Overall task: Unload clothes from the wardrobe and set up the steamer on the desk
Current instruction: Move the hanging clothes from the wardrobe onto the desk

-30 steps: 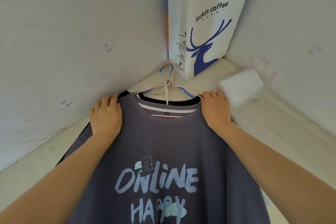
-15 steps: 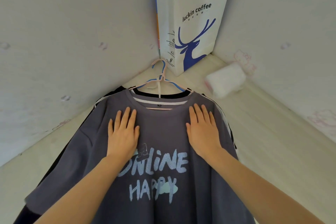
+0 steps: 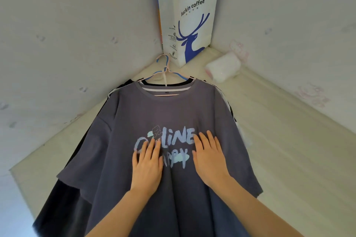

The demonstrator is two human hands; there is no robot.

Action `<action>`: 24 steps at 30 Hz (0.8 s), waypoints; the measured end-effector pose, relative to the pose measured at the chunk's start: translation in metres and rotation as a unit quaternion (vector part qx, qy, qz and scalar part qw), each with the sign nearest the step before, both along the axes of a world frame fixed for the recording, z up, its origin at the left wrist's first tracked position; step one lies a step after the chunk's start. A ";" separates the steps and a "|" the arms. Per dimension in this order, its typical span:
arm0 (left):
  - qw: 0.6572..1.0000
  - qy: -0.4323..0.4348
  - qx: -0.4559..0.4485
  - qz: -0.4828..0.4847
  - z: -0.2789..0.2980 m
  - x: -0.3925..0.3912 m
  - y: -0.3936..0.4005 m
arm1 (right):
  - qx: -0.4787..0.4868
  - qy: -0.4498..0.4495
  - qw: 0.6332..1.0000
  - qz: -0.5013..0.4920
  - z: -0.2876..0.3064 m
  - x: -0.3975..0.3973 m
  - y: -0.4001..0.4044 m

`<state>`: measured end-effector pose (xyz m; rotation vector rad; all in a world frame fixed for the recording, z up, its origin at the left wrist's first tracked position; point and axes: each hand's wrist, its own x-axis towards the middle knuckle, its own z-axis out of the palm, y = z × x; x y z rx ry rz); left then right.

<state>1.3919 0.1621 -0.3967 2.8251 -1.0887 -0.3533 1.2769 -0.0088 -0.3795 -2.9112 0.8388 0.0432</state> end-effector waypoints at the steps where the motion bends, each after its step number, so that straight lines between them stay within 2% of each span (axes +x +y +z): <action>1: 1.000 0.005 -0.001 -0.004 0.002 -0.009 0.007 | -0.007 -0.004 1.000 -0.004 0.002 -0.009 0.010; 8: 0.999 0.028 0.002 -0.047 0.015 -0.058 0.064 | -0.038 -0.004 0.998 -0.047 0.009 -0.069 0.088; 16: 0.990 0.006 -0.032 -0.140 0.032 -0.107 0.128 | -0.045 -0.020 0.993 -0.111 0.014 -0.133 0.181; 24: 0.970 -0.011 -0.070 -0.234 0.051 -0.154 0.145 | -0.068 -0.059 0.982 -0.166 0.028 -0.191 0.234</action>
